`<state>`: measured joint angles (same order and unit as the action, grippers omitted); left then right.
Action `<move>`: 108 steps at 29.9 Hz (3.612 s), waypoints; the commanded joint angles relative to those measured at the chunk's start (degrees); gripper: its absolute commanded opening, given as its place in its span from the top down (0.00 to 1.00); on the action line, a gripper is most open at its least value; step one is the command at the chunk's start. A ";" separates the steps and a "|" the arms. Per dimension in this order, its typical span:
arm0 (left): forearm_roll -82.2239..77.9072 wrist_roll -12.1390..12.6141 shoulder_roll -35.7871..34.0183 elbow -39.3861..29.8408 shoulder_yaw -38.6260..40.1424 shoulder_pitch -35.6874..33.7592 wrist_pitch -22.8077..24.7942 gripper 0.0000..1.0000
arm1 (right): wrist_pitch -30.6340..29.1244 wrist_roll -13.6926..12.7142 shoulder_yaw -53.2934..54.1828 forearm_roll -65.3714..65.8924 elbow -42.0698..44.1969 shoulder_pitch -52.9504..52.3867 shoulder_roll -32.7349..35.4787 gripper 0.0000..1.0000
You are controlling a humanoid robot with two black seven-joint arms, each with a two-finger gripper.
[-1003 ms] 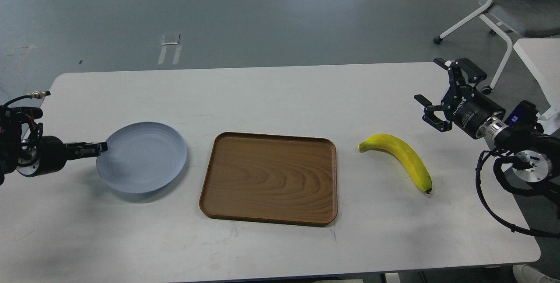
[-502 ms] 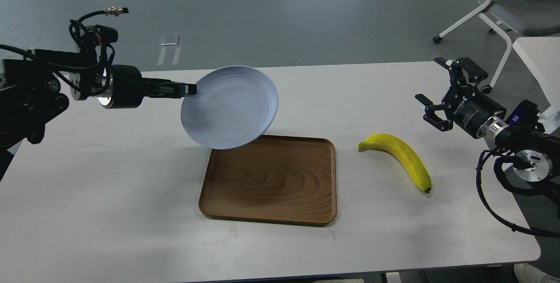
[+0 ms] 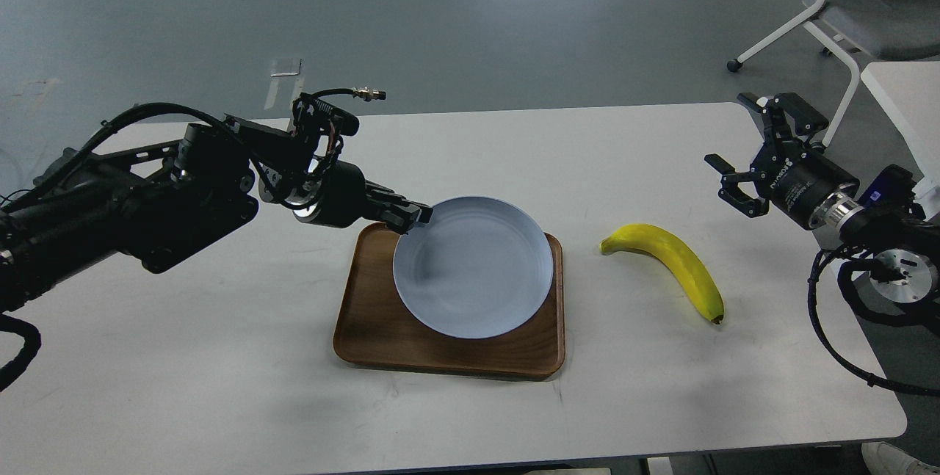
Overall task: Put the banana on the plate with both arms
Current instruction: 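Lift the plate with the left gripper and set it on the wooden tray, then release the plate and raise the left gripper away, then reach the right gripper down to the yellow banana and grasp it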
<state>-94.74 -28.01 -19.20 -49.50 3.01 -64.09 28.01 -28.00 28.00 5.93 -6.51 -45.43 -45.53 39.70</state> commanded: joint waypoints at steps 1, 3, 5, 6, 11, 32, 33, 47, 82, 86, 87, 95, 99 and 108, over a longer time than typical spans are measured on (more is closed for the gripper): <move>0.09 0.01 3.02 3.87 -0.46 0.55 -0.01 1.00 | 0.00 0.00 0.05 0.01 -0.01 0.00 0.20 0.00; 0.35 0.01 6.18 8.17 -0.54 0.72 -0.24 1.00 | 0.00 0.00 0.05 0.01 -0.01 0.00 0.20 0.00; 0.61 0.01 7.85 10.64 -0.54 0.81 -0.50 1.00 | 0.00 0.00 0.05 0.01 -0.01 0.00 0.20 0.00; 0.70 0.01 8.30 11.26 -0.54 0.90 -0.67 1.00 | 0.00 0.00 0.05 0.01 -0.01 0.00 0.20 0.00; 0.88 0.01 11.19 15.04 -1.42 1.25 -2.52 1.00 | 0.00 0.00 0.05 0.01 -0.01 0.09 0.20 0.00; 5.00 0.01 11.82 15.40 -3.36 2.22 -4.89 0.01 | 0.00 0.00 0.14 0.01 0.52 0.09 0.20 0.00; 5.79 0.01 11.55 15.31 -3.18 2.13 -4.89 0.01 | 0.00 0.00 0.14 0.01 0.43 0.09 0.20 0.00; 76.52 0.01 -2.15 14.78 -2.13 -0.77 -3.14 0.01 | 0.00 0.00 0.31 0.01 0.52 0.18 1.34 0.00; 88.15 0.01 -9.01 14.78 20.02 19.53 -0.01 0.01 | 0.00 0.00 -26.56 81.29 -1.78 -26.89 -3.22 0.00; 88.15 0.01 -9.37 14.78 20.11 19.62 -0.01 0.01 | 0.00 0.00 -31.22 82.10 2.35 -26.80 -8.22 0.00; 88.24 0.01 -9.37 14.87 20.11 19.53 -0.01 0.01 | 0.00 0.00 -32.02 82.10 2.88 -26.72 -8.94 0.00; 88.15 0.01 -9.19 14.87 20.11 19.62 -0.01 0.01 | 0.00 0.00 -37.48 82.10 5.96 -26.01 -12.02 0.02; 88.15 0.01 -9.01 14.87 20.11 19.62 -0.01 0.01 | 0.00 0.00 -37.57 82.10 5.79 -24.61 -12.11 0.06; 88.15 0.01 -9.01 14.87 20.11 19.53 -0.01 0.01 | 0.00 0.00 -37.39 81.75 4.39 -24.70 -12.19 0.85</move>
<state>-6.59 -28.00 -28.21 -34.63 23.12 -44.48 28.00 -27.99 27.97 -31.51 75.28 -40.54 -70.11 27.53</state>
